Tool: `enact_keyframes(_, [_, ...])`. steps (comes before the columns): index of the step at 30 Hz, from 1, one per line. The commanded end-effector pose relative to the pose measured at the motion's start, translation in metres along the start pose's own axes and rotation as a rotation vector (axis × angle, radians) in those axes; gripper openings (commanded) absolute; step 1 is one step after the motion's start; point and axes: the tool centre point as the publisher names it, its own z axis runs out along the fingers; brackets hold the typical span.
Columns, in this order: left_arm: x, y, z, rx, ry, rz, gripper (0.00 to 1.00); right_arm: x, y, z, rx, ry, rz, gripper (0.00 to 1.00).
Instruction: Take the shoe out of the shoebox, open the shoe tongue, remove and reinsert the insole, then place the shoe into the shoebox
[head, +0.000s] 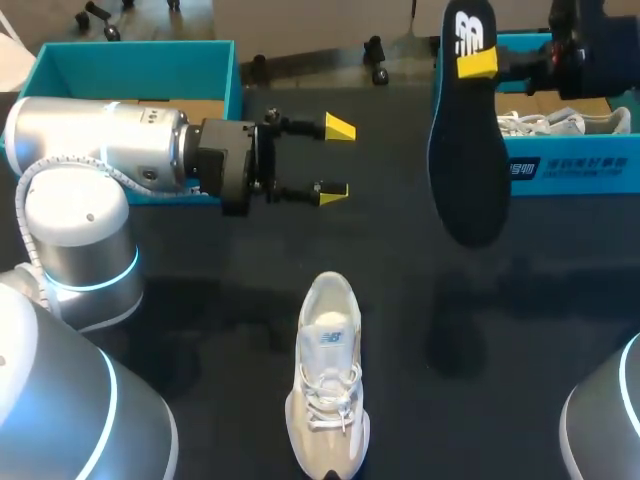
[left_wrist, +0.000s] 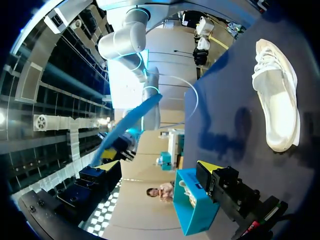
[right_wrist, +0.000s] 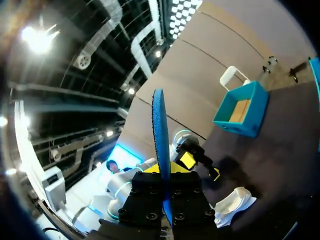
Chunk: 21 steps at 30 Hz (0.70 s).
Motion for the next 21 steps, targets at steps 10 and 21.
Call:
enact_keyframes(10, [0.000, 0.000, 0.001, -0.002, 0.000, 0.002, 1.00, -0.080, 0.012, -0.002, 0.010, 0.053, 0.277, 0.00])
enact_keyframes(21, [0.000, 0.000, 0.001, -0.002, 0.000, 0.002, 1.00, -0.107, 0.025, 0.007, 0.021, 0.055, 0.363, 0.00])
